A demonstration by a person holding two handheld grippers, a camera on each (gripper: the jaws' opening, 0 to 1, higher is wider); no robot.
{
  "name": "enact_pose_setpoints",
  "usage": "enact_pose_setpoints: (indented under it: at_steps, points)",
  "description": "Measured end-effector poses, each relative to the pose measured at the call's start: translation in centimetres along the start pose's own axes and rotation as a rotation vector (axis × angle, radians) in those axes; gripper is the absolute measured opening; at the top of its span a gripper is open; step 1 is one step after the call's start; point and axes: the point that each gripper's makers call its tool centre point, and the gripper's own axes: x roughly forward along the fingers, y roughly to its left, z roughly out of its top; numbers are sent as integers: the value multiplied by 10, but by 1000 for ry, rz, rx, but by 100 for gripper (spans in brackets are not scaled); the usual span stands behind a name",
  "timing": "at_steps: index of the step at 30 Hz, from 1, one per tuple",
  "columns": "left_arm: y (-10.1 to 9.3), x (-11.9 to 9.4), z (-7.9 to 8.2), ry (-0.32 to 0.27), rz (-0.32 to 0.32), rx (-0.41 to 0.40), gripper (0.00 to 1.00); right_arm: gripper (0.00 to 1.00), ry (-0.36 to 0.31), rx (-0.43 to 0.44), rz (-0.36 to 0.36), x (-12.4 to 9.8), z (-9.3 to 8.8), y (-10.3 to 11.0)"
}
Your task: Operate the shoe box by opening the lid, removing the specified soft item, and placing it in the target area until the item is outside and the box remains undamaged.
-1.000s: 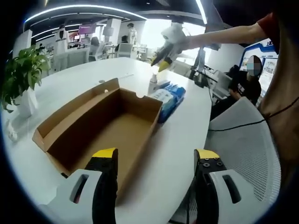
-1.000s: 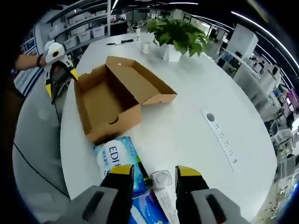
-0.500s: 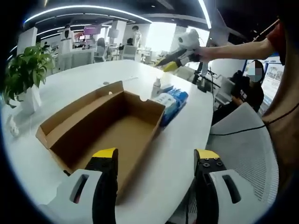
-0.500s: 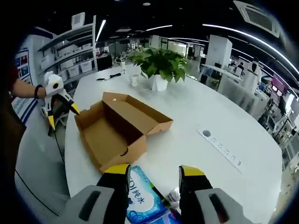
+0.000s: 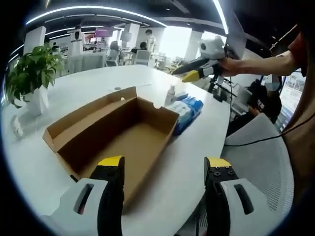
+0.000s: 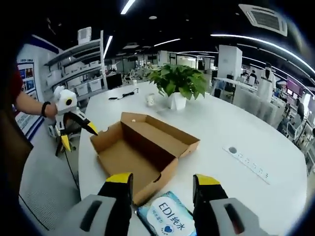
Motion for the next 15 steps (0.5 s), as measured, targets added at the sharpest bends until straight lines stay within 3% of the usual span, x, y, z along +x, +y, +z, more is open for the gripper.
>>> enact_pose_setpoints:
  at_steps: [15]
  points:
    - [17,-7,1,-54,68,-74,65,49,-91,94,-29,8,0,33]
